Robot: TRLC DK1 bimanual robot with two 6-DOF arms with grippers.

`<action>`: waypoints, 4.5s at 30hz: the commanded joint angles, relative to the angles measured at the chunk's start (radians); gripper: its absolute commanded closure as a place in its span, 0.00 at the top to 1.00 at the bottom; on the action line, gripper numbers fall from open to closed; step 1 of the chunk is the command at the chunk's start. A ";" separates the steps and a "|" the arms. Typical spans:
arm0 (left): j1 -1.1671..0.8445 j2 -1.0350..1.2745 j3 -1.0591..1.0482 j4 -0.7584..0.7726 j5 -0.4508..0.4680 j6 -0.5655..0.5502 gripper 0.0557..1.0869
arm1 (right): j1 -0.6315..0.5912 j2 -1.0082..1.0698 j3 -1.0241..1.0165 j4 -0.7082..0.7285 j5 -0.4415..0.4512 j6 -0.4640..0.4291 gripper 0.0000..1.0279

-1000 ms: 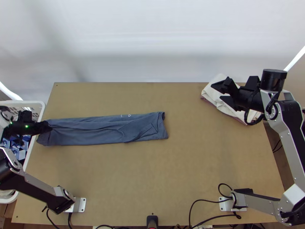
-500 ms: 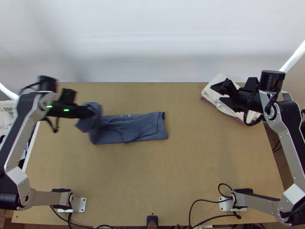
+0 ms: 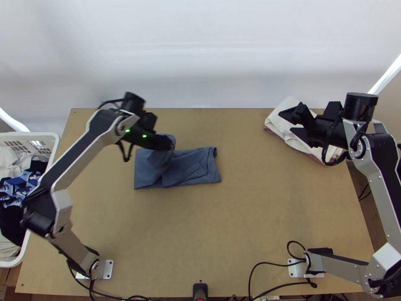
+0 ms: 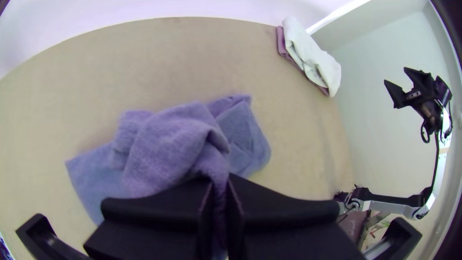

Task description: Fold the t-shirt

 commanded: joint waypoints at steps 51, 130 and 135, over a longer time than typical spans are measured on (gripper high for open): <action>0.223 -0.326 0.100 0.108 -0.286 -0.055 0.96 | 0.364 0.584 -0.117 0.301 -0.251 -0.196 0.96; 0.363 -0.441 0.031 0.086 -0.284 0.010 0.96 | -0.232 0.687 0.791 0.315 -0.420 0.118 0.03; 0.363 -0.440 0.034 0.088 -0.284 0.010 0.96 | -0.266 0.744 0.831 0.315 -0.430 0.118 0.03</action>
